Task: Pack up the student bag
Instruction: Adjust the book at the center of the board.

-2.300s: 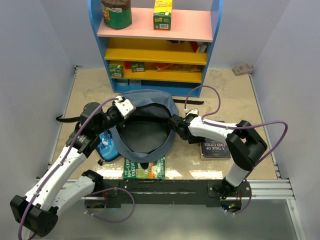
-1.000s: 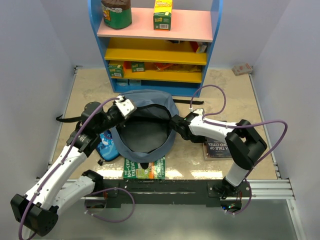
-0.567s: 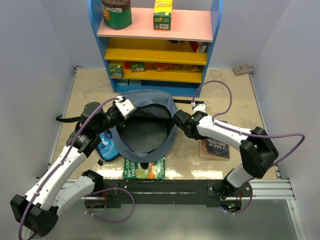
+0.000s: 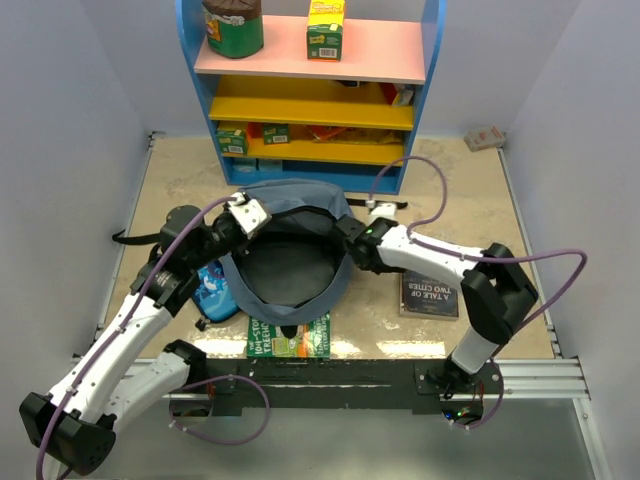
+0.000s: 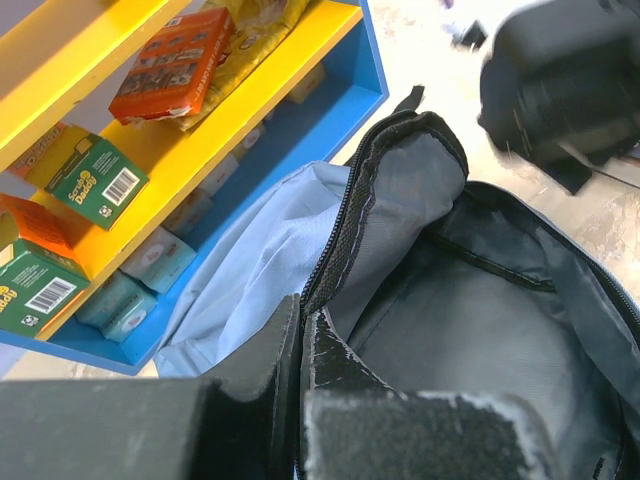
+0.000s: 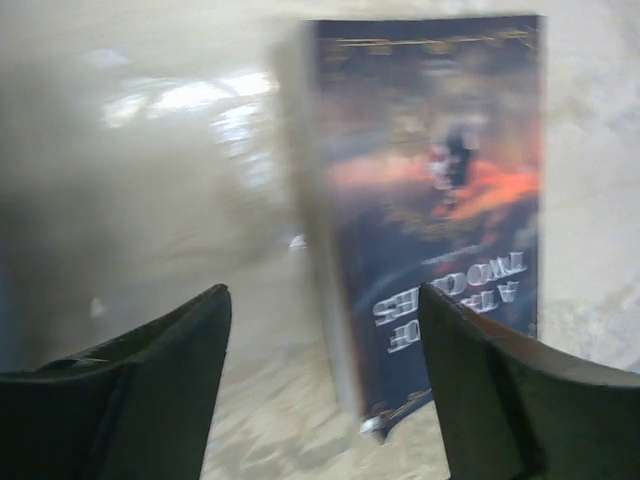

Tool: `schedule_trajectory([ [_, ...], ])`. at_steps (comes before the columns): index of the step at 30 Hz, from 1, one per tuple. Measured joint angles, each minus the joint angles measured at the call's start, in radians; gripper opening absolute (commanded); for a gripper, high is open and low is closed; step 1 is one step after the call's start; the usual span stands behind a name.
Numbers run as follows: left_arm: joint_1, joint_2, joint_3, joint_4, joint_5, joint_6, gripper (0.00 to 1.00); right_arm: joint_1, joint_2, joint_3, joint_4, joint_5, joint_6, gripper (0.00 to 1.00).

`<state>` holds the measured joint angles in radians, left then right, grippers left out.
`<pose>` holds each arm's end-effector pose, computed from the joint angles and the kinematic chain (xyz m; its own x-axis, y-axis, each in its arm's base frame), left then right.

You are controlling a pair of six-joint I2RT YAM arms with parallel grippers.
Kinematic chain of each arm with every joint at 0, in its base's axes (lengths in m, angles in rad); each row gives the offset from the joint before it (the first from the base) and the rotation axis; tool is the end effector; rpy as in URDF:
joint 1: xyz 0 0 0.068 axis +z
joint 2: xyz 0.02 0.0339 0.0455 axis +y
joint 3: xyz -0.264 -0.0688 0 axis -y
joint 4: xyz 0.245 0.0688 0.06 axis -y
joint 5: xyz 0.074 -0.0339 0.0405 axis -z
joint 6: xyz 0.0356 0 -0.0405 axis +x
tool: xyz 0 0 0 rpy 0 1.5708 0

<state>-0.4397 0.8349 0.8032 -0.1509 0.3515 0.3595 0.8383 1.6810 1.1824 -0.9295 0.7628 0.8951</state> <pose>0.1714 -0.0942 0.3419 0.0946 0.3205 -0.9425 0.7187 0.6331 0.2874 0.2236 0.2119 0.2127 -0.7821 -0.0261 -0.6226 0.2214 0.9223 -0.3168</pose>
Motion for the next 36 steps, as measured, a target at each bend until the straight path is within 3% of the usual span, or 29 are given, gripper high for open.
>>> schedule_trajectory([
  [10,0.0,-0.005,0.0,-0.003,0.001,0.0,0.0,-0.419,-0.297,-0.235,0.175,-0.161,0.006,0.86],
  [15,0.0,-0.005,0.0,-0.008,0.001,0.001,0.0,-0.528,-0.293,-0.318,0.278,-0.242,0.004,0.87],
  [27,0.0,0.008,0.005,-0.014,0.001,0.003,0.01,-0.538,-0.27,-0.459,0.494,-0.33,0.008,0.76],
  [36,0.0,0.014,0.014,-0.024,0.001,0.003,0.01,-0.357,-0.217,-0.456,0.61,-0.257,0.028,0.72],
])
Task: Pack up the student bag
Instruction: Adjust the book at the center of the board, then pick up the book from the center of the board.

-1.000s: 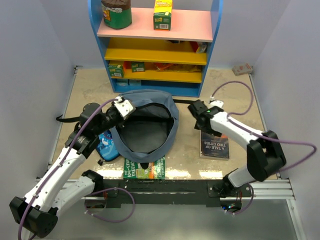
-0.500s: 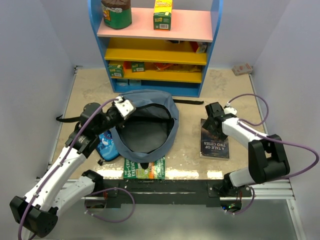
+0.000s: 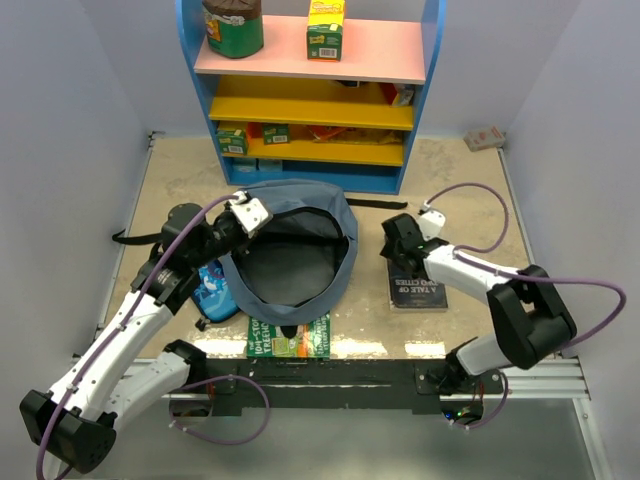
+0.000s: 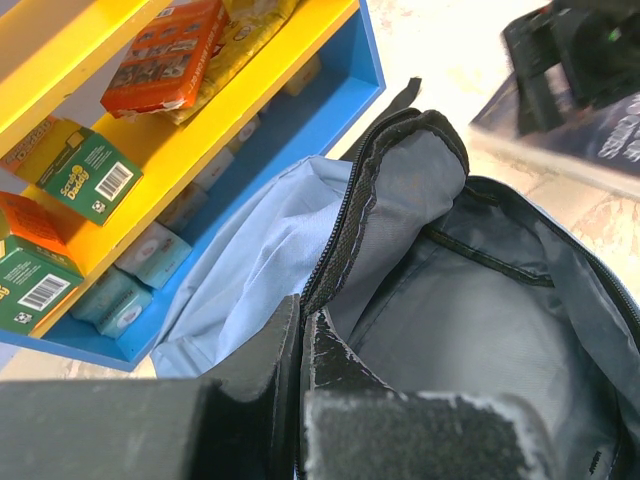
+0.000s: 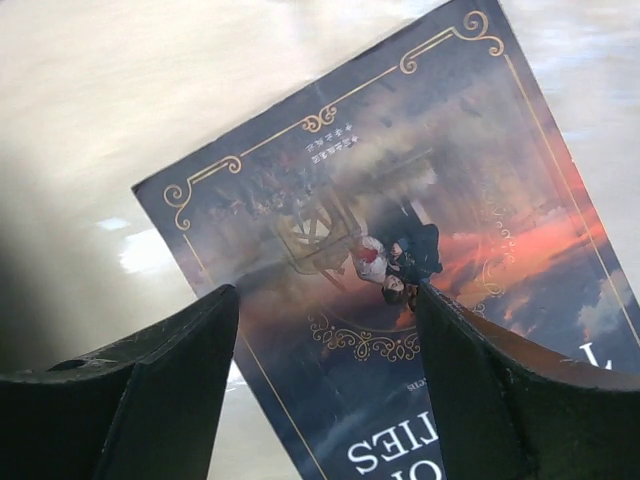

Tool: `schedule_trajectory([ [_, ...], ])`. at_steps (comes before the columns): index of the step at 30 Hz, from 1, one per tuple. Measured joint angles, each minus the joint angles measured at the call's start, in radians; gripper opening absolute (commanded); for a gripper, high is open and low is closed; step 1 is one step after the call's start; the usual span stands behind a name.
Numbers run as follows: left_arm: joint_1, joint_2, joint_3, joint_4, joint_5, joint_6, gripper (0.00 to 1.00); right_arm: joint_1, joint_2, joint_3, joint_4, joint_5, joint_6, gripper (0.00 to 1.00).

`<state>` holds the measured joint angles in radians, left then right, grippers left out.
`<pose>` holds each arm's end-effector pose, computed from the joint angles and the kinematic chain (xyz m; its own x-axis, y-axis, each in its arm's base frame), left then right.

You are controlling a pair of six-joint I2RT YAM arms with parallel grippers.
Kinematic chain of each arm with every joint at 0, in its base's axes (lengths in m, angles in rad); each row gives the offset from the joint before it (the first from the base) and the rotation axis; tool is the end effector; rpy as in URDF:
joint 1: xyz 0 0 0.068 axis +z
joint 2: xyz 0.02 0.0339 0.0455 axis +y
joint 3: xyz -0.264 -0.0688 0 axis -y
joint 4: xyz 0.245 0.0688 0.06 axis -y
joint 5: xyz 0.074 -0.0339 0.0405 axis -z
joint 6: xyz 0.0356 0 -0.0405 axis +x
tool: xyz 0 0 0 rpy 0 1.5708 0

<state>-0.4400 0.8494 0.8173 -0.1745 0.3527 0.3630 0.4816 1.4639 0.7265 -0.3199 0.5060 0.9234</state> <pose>0.1735 -0.0953 0.3418 0.0770 0.3320 -0.9401 0.7255 0.6281 0.2813 0.2430 0.1075 0.1641 -0.6204 0.4630 -0.6330 0.4987 0.8559 0.1372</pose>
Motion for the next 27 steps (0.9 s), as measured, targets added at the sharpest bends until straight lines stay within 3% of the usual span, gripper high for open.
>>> schedule_trajectory([
  [8,0.0,0.0,0.0,-0.008,-0.001,0.019,0.01,0.127,0.065,0.069,0.165,-0.137,0.084,0.73],
  [14,0.0,-0.003,0.0,-0.008,-0.002,0.023,0.01,0.125,0.023,0.11,-0.002,-0.219,0.122,0.77],
  [18,0.0,-0.006,0.0,-0.008,-0.012,0.023,0.02,0.129,-0.006,0.181,-0.144,-0.202,0.043,0.7],
  [22,0.0,-0.01,0.0,-0.006,-0.066,0.021,0.03,0.138,-0.085,0.219,-0.208,-0.203,-0.1,0.68],
  [27,0.0,-0.017,0.0,-0.007,-0.168,0.004,0.04,0.187,-0.075,0.328,-0.268,-0.192,-0.349,0.7],
])
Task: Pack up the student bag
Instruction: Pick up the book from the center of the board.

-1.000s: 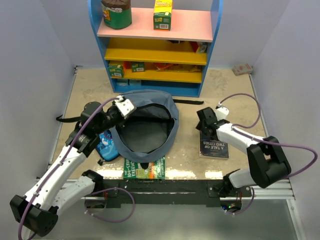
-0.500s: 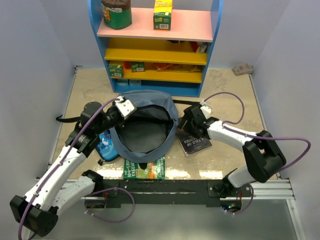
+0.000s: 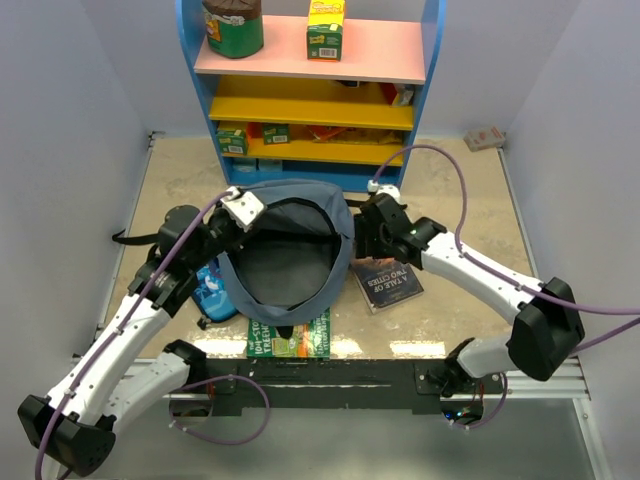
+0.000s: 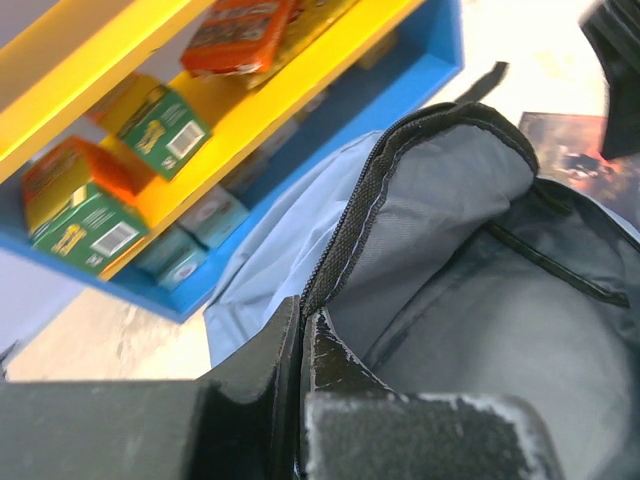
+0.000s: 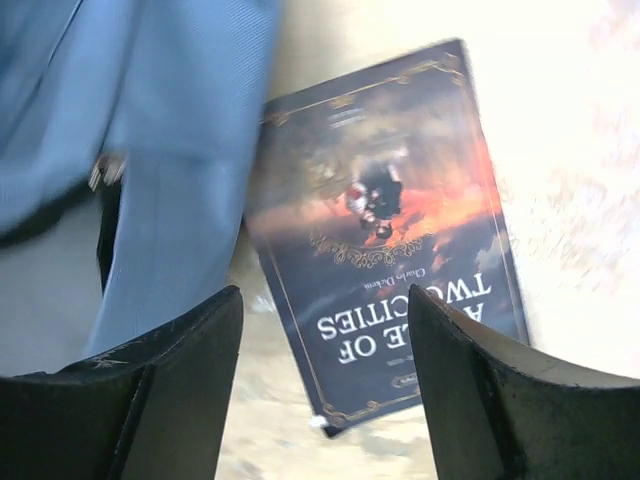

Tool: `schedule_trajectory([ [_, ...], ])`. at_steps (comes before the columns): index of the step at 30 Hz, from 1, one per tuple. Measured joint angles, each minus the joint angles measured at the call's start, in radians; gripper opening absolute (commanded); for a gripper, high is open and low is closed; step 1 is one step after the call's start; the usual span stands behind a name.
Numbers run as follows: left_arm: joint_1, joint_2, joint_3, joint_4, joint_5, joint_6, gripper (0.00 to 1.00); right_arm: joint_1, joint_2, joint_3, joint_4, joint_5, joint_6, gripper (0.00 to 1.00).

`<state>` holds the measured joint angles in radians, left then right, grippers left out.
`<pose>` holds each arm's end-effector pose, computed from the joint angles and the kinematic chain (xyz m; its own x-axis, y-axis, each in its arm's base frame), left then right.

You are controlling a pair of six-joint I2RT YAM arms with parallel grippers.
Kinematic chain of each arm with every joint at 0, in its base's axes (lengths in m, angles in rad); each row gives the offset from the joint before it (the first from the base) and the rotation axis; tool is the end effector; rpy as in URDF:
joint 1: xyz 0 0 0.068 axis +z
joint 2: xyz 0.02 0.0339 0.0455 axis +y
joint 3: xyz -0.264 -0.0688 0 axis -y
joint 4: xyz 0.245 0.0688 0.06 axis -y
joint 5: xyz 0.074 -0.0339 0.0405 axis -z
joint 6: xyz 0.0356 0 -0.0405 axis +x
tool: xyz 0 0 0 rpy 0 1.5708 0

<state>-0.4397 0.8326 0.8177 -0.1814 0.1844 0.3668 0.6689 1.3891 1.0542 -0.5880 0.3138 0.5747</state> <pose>0.1738 -0.0890 0.3439 0.0437 0.3691 -0.9284 0.6058 0.7291 0.3184 0.2331 0.1703 0.2633 -0.7662 0.0534 -0.6403 -0.0324 0.9921 0.1215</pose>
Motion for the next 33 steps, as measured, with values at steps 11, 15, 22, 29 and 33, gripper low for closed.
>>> schedule_trajectory([
  [11,0.0,-0.024,0.0,-0.018,-0.071,-0.016,0.03,0.174,0.146,0.018,-0.067,0.021,-0.39,0.74],
  [15,0.0,-0.025,0.0,-0.02,-0.071,-0.016,0.03,0.183,0.203,0.036,-0.096,0.039,-0.453,0.73],
  [22,0.0,-0.028,0.0,-0.023,-0.077,-0.016,0.03,0.183,0.267,0.047,-0.108,0.072,-0.489,0.68],
  [29,0.0,-0.028,0.0,-0.023,-0.077,-0.016,0.03,0.188,0.293,0.058,-0.117,0.124,-0.481,0.59],
  [33,0.0,-0.028,0.0,-0.023,-0.077,-0.016,0.03,0.188,0.293,0.074,-0.146,0.185,-0.459,0.59],
])
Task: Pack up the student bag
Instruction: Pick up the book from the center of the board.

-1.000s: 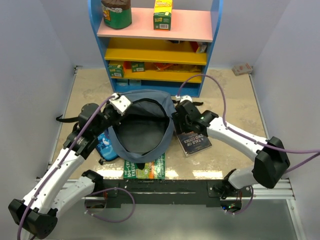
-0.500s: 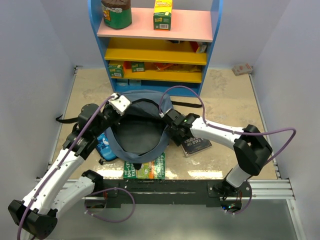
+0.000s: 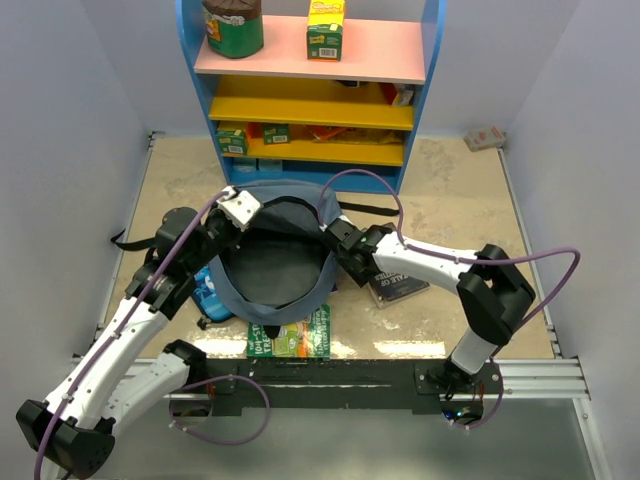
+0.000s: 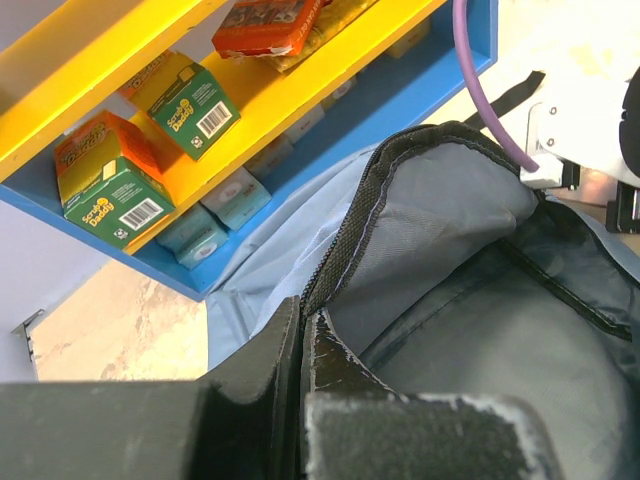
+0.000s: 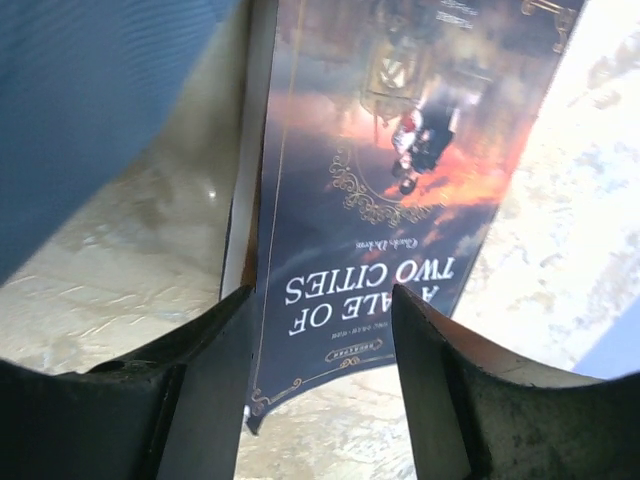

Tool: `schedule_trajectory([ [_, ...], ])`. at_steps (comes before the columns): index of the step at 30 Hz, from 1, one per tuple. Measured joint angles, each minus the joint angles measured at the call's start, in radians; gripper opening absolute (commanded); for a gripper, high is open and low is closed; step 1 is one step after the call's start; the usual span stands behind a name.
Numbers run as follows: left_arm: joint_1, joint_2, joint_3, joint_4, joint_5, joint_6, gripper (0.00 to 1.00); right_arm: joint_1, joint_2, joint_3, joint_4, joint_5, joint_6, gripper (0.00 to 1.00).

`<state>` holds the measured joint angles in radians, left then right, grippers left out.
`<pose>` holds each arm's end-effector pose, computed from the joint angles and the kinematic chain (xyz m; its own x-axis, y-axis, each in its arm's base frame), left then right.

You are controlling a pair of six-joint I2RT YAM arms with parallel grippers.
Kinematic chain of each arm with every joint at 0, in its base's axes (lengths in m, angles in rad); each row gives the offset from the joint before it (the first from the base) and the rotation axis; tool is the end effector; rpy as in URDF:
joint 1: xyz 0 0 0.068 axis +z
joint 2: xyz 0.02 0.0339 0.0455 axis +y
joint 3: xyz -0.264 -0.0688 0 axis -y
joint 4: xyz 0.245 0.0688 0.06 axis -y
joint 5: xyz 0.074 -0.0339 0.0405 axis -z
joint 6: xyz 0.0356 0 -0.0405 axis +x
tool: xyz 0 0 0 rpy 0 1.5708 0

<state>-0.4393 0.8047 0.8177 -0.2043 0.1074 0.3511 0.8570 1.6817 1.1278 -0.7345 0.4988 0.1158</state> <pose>0.1690 -0.0836 0.3461 0.0166 0.3700 -0.9289 0.5457 0.7751 0.3185 0.2214 0.2296 0.1969 -0.6912 -0.6430 -0.3299 -0.5000 0.7550 -0.4242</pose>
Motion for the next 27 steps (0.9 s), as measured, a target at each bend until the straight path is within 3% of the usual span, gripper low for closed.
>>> schedule_trajectory([
  [13,0.0,0.0,0.0,-0.001,-0.003,0.0,0.03,0.021,-0.028,0.011,-0.014,-0.023,0.015,0.66],
  [27,0.0,0.004,0.014,-0.015,-0.016,0.007,0.03,0.027,0.049,0.014,-0.031,0.07,0.059,0.53],
])
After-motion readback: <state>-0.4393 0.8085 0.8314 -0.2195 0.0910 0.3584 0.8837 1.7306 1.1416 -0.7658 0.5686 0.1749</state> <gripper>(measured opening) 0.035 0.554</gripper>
